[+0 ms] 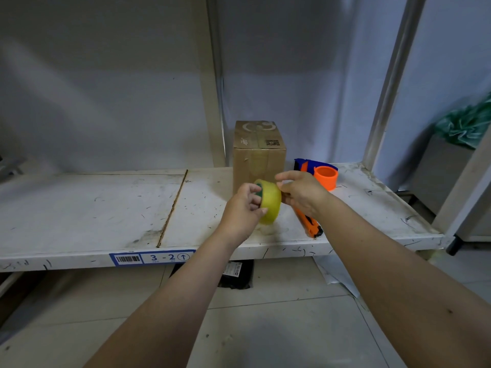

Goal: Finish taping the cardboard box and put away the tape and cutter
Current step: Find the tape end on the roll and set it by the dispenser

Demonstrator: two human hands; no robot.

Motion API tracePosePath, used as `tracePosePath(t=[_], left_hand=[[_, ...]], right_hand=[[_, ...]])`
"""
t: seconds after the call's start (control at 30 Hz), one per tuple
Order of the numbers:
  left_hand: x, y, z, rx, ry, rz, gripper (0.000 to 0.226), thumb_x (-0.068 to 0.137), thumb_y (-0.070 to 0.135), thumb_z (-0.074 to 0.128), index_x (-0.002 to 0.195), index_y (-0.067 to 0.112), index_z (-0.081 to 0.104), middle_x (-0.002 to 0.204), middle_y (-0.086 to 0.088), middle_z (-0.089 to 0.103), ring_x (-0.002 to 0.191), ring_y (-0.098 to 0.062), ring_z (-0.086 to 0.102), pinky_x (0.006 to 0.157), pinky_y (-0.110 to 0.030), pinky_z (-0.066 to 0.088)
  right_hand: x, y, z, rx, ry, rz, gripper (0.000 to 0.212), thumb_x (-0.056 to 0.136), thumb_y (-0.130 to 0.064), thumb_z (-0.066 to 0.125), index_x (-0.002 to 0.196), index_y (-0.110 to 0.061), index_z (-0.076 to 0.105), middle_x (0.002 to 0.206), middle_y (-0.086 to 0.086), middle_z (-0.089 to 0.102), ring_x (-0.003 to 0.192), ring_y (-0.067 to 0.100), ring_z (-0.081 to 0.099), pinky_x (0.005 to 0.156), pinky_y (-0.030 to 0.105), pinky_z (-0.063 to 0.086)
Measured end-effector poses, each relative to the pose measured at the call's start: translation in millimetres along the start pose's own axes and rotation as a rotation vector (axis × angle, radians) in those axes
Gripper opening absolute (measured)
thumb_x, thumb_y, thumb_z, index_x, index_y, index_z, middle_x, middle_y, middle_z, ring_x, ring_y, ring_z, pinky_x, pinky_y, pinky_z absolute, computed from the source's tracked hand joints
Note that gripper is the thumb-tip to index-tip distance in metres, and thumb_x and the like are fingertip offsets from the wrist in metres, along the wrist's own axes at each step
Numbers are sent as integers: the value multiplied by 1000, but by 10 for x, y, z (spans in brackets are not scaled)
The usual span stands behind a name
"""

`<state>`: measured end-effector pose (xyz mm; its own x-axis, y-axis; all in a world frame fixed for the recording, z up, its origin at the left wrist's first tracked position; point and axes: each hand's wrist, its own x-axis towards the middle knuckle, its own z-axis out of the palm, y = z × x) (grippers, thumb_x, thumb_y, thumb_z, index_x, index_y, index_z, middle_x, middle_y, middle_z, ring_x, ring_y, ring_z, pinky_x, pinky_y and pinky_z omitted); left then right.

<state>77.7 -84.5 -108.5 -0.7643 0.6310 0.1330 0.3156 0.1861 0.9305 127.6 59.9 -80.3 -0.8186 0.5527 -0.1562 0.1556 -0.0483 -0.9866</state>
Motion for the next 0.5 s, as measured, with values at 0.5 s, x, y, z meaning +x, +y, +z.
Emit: tracePosePath(t=[0.5], left_hand=[[30,-17,-50,-264,52,-134,39,84,-7,62,121,4,56,86,-1,69,82,-12,62,72,-23,47]], right_hand=[[-99,-40,2,-604,-94,-330,36,91,-13,60,126,-17,59,119,3,53,104,20,56,93,36,50]])
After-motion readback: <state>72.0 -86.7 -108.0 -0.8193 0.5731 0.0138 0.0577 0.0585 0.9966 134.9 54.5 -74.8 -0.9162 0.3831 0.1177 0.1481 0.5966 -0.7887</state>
